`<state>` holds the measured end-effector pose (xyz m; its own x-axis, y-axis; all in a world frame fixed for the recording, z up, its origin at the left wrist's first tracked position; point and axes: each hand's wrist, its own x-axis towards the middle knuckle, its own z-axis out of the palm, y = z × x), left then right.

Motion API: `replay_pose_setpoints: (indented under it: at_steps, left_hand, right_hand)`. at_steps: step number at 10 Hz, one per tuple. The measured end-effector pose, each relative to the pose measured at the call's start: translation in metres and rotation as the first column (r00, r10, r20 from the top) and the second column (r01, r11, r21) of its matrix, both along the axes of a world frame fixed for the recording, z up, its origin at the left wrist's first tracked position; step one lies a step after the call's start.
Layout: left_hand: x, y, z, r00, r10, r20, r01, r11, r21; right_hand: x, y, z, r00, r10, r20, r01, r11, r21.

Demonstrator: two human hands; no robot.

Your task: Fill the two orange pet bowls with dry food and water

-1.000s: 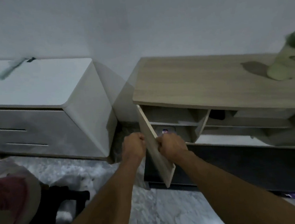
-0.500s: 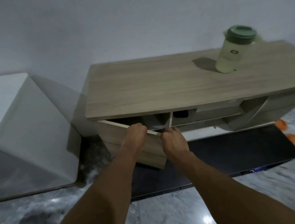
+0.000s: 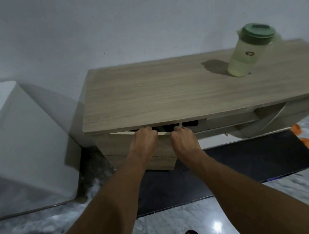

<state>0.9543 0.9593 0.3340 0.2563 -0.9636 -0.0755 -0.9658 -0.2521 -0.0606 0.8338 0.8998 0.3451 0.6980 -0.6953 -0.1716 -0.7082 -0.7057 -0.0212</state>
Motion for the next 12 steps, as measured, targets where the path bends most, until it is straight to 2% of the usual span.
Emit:
replay_pose_setpoints:
  at_steps: [4,5,8,9,11,12]
  left_hand:
    - [-0.001,-0.012,-0.006,0.998,0.063,0.001,-0.063,0.997,-0.041]
    - [-0.002,-0.012,-0.006,0.998,0.054,0.019,-0.053,0.998,-0.034]
    - [0.008,-0.016,0.003,0.996,0.064,0.055,-0.071,0.989,0.128]
    - [0.008,-0.017,0.003,0.995,0.092,0.04,-0.097,0.984,0.152]
    - [0.025,-0.01,0.003,0.98,0.197,-0.029,-0.194,0.977,0.088]
    - [0.015,0.017,0.005,0.947,0.297,-0.125,-0.273,0.946,0.175]
  right_hand:
    - [0.005,-0.023,0.0,0.995,0.1,-0.004,-0.1,0.994,-0.049]
    - [0.006,-0.03,0.0,0.985,0.168,-0.033,-0.171,0.981,-0.091]
    - [0.018,-0.05,-0.003,0.963,0.257,-0.086,-0.266,0.956,-0.121]
    - [0.019,-0.051,-0.003,0.962,0.254,-0.106,-0.266,0.957,-0.12]
    - [0.022,-0.058,0.005,0.964,0.252,-0.086,-0.258,0.963,-0.074]
    - [0.015,-0.059,0.016,0.987,0.158,-0.021,-0.158,0.987,-0.001]
